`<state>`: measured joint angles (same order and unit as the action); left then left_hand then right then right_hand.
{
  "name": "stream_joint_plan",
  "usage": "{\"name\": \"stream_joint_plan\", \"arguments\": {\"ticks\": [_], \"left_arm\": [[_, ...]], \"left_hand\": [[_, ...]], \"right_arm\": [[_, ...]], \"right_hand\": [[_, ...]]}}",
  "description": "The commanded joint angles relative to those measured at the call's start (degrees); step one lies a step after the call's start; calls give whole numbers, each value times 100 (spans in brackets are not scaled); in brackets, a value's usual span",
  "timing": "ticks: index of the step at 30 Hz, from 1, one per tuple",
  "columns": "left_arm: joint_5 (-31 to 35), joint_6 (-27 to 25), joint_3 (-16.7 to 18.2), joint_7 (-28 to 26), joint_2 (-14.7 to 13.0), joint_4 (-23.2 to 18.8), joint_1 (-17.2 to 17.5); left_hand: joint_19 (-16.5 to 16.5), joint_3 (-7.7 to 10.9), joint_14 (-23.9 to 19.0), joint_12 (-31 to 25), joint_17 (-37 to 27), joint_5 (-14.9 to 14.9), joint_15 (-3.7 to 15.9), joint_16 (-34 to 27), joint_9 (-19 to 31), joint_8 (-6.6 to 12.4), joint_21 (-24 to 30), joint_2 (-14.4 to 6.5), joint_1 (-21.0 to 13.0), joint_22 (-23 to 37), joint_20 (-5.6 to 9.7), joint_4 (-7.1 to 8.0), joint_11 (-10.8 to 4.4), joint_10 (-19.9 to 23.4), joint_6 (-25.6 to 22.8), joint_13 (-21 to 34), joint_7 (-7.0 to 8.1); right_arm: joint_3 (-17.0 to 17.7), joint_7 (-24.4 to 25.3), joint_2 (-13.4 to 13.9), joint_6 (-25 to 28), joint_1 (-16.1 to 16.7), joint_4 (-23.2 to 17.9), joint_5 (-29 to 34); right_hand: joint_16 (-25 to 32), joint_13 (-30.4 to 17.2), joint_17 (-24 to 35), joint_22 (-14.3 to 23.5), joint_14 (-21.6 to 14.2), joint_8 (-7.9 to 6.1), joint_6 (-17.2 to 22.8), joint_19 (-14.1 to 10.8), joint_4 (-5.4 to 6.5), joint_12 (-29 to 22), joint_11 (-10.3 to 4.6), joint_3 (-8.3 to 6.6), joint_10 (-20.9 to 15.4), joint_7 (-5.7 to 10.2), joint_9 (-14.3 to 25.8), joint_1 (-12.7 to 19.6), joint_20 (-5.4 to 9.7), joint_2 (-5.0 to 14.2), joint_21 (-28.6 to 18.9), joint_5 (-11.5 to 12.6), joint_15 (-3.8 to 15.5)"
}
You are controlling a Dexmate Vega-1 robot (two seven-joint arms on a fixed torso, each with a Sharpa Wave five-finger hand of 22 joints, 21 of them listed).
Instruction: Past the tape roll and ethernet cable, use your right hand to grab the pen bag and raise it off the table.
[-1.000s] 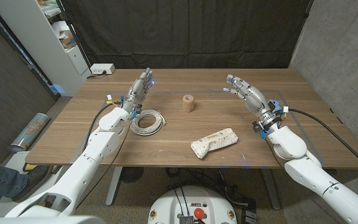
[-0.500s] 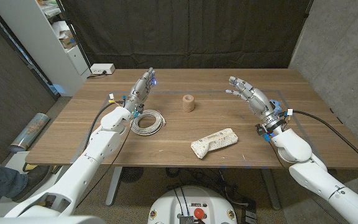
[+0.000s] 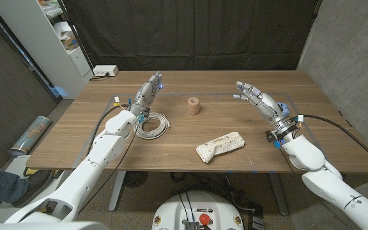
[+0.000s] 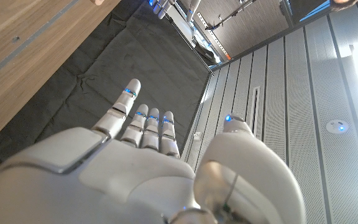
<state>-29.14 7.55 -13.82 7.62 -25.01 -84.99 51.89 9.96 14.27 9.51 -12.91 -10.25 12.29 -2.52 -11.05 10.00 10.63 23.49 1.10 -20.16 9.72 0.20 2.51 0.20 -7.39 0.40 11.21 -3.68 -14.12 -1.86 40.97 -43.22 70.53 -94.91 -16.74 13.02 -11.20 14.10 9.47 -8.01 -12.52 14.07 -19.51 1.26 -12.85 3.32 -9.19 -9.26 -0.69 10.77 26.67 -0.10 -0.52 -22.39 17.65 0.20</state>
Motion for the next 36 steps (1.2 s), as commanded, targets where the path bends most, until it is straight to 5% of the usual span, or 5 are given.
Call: {"name": "stream_joint_plan", "arguments": {"ticks": [1, 36], "left_arm": [[77, -51, -82, -36, -16, -42, -27], [63, -142, -107, -61, -99, -139, -17]], "left_hand": [[590, 12, -11, -1, -24, 26, -9, -10, 30, 52, -8, -70, -7, 21, -43, -23, 9, -3, -44, -3, -9], [562, -1, -22, 14, -23, 24, 10, -8, 31, 42, -91, -92, -4, 23, -53, -45, -3, 16, -65, -3, 31]], "right_arm": [[185, 168, -40, -176, 210, 2, 420], [685, 958, -189, -19, 641, -238, 2260]], "right_hand": [[13, -17, -10, 8, -71, -32, 55, -51, -42, -6, -1, -8, -46, -3, 31, 72, 4, -7, 37, 55, 24], [117, -24, -78, 11, -485, -46, 315, -349, -122, -48, -89, -4, -400, 161, 38, 130, -12, -28, 161, 165, 127]]}}
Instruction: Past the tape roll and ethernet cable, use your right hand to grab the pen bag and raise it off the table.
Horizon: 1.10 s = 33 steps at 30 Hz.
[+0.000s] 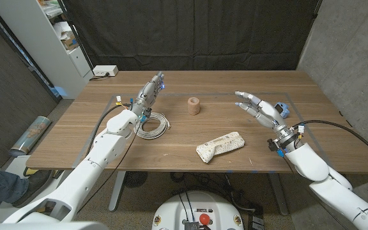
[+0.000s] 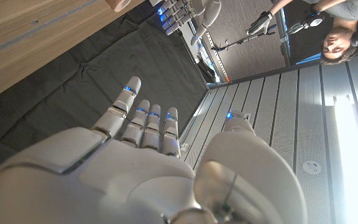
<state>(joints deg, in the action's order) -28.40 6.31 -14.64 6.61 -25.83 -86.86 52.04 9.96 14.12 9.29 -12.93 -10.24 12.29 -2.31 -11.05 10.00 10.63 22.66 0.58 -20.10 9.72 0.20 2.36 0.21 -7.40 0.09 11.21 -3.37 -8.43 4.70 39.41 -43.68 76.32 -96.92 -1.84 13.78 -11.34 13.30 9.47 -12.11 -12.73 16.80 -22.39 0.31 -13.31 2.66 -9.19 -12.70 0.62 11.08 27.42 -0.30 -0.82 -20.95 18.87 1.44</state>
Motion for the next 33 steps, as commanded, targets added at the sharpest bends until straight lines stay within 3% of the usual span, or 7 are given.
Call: {"name": "stream_joint_plan", "arguments": {"ticks": [1, 25, 33], "left_arm": [[-1, -19, -31, 47, -23, 48, -40], [-14, 6, -27, -5, 23, 38, 9], [-6, -3, -16, -38, 10, -11, 50]], "left_hand": [[562, 13, 0, 16, -23, 24, -7, -7, 30, 42, -10, -41, -10, 23, -49, -30, -4, 18, -36, -3, 2], [539, 4, -6, 25, -23, 23, 2, -5, 31, 37, -64, -54, -7, 25, -54, -46, -4, 27, -48, -2, -3], [533, 2, -4, 28, -23, 23, -1, -4, 31, 36, -79, -58, -7, 25, -55, -50, 2, 27, -50, -2, 1]], "right_arm": [[130, 320, -31, 34, 66, -50, 829], [271, 294, 298, 298, 69, -273, 1521], [334, 503, 336, 264, 106, -253, 1983]], "right_hand": [[41, -9, 2, 11, -76, -23, 41, -65, -25, -3, -18, -1, -61, 30, 8, 50, 10, 0, 18, 45, -1], [39, -13, -9, 10, -125, 31, -11, -158, 7, 20, -50, 50, -110, 113, 13, -44, 60, -25, 85, 98, 56], [36, -13, -12, 10, -134, 51, -44, -182, 13, 27, -56, 47, -124, 146, 14, -52, 77, -4, 106, 120, 78]]}}
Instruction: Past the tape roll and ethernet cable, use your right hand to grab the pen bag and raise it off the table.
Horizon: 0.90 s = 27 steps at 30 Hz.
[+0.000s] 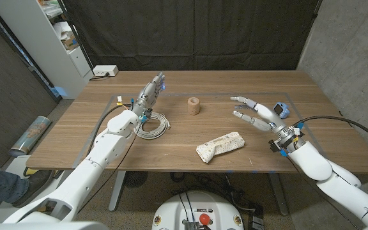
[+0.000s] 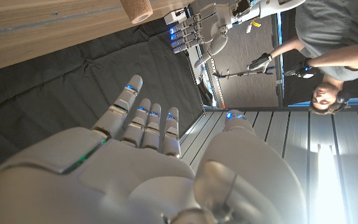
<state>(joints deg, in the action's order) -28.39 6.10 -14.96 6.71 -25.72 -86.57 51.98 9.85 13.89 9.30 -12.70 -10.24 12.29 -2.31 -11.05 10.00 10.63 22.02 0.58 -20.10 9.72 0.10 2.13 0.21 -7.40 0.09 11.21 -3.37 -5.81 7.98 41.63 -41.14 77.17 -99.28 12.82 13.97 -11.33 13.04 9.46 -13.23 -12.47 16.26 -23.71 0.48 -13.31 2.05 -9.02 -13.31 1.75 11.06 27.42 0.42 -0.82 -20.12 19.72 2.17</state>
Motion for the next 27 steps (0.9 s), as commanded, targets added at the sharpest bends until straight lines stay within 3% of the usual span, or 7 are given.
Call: {"name": "stream_joint_plan", "arguments": {"ticks": [1, 11, 27], "left_arm": [[-8, 12, 16, -51, -3, -44, 58], [14, 2, -2, -59, -23, -91, 48], [54, -76, -67, -78, -47, -152, 23]], "left_hand": [[544, 25, -5, 6, -23, 23, -2, -4, 31, 36, -16, -58, -7, 26, -42, -27, 1, 26, -52, -2, 4], [536, 21, -5, 8, -23, 22, -1, -3, 32, 33, -34, -63, -5, 26, -45, -31, 0, 30, -50, -2, 7], [526, 14, -4, 14, -23, 22, -6, 0, 32, 32, -68, -68, -1, 27, -45, -40, -1, 31, -57, -2, 6]], "right_arm": [[82, 212, 117, 12, 29, -17, 594], [22, 467, 87, -209, -30, 199, 836], [160, 657, 247, -41, 120, 60, 1284]], "right_hand": [[15, -14, 13, 10, -20, 28, 5, -57, -5, 29, 2, 29, -61, 35, 16, -51, 12, -2, 25, 39, 9], [23, -16, 8, 9, -75, 66, -71, -147, -2, 52, -52, -18, -71, 98, 20, -25, 80, 105, 59, 103, 81], [-22, -18, -17, 3, -47, 160, -359, -203, -77, 140, -63, -114, 67, 124, 24, 114, 98, 215, 162, 214, 95]]}}
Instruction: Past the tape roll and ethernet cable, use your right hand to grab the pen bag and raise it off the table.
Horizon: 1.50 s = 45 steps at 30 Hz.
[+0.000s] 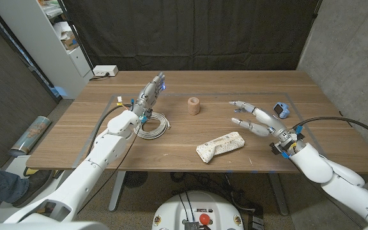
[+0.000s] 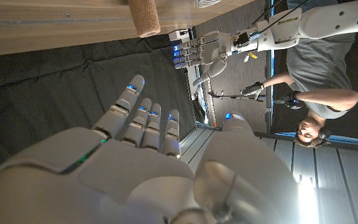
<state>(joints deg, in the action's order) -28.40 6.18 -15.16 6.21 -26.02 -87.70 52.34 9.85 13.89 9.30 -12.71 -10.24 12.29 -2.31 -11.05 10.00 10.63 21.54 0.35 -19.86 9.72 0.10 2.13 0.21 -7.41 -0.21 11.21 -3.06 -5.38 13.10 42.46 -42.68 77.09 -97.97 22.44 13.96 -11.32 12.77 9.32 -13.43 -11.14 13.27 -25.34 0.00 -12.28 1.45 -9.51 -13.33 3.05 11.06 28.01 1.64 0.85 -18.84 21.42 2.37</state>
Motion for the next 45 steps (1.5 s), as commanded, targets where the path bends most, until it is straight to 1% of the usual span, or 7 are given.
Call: {"name": "stream_joint_plan", "arguments": {"ticks": [1, 14, 22, 25, 26, 33, 45], "left_arm": [[60, -81, -52, -35, -12, -39, -16], [52, -91, -61, -18, -20, -37, -23], [62, -70, -56, -46, -16, -53, -23], [52, -84, -56, -43, -18, -58, -23], [57, -83, -57, -50, -17, -61, -20], [36, -47, -62, -18, 22, 14, -64], [40, -5, -69, 2, 22, 27, -47]], "left_hand": [[524, 13, -1, 16, -23, 22, -4, 1, 32, 30, -23, -45, -24, 27, -47, -41, 0, 30, -21, -2, -24], [524, 5, 0, 24, -24, 21, -8, 2, 32, 27, -57, -51, -18, 28, -59, -47, -3, 21, -21, -1, -13], [518, 1, 2, 25, -24, 21, -10, 4, 32, 28, -76, -54, -15, 29, -59, -52, 1, 25, -28, -1, -16], [516, -1, 0, 26, -24, 21, -11, 3, 32, 27, -81, -55, -15, 29, -61, -53, 0, 25, -27, -1, -15], [515, -1, 2, 27, -24, 21, -14, 4, 32, 27, -84, -56, -14, 29, -60, -54, 0, 22, -28, -1, -16], [518, -5, 1, 29, -24, 21, -7, 4, 32, 24, -103, -58, -11, 31, -73, -57, -8, 24, -24, -1, -11], [509, -12, -7, 34, -24, 21, -8, 2, 32, 25, -130, -64, -6, 34, -76, -63, 0, 20, -30, 0, -4]], "right_arm": [[133, 177, 176, 132, 140, -89, 401], [268, 340, 410, 392, 316, -379, 942], [281, 340, 576, 555, 384, -539, 1200], [285, 303, 641, 619, 395, -585, 1227], [290, 276, 669, 642, 402, -607, 1226], [307, 14, 868, 814, 434, -761, 1180], [281, -215, 1097, 1058, 430, -939, 1329]], "right_hand": [[-25, -19, 7, 17, -27, 35, -93, -37, -41, 43, -12, -78, 76, -9, 24, 76, -28, 59, 47, 53, 75], [-61, -22, -13, 14, -4, 71, -326, -69, -149, 75, -9, -161, 126, 33, 28, 230, -23, 93, 133, 104, 79], [-113, -27, -35, 13, 51, 76, -646, -80, -365, 113, -7, -342, 205, 24, 33, 553, -39, 181, 266, 151, 56], [-121, -28, -41, 13, 54, 74, -714, -75, -430, 125, 2, -378, 243, 23, 33, 633, -51, 172, 302, 151, 55], [-132, -29, -45, 12, 69, 60, -727, -71, -476, 136, -40, -402, 281, 25, 34, 690, -57, 161, 328, 147, 53], [-168, -33, -52, 14, 130, 85, -1032, -34, -659, 168, -20, -473, 440, 72, 35, 886, -87, 70, 455, 109, 16], [-203, -37, -49, 16, 226, 85, -1225, -11, -752, 180, -28, -505, 568, 82, 38, 983, -116, -1, 543, 81, -21]]}}
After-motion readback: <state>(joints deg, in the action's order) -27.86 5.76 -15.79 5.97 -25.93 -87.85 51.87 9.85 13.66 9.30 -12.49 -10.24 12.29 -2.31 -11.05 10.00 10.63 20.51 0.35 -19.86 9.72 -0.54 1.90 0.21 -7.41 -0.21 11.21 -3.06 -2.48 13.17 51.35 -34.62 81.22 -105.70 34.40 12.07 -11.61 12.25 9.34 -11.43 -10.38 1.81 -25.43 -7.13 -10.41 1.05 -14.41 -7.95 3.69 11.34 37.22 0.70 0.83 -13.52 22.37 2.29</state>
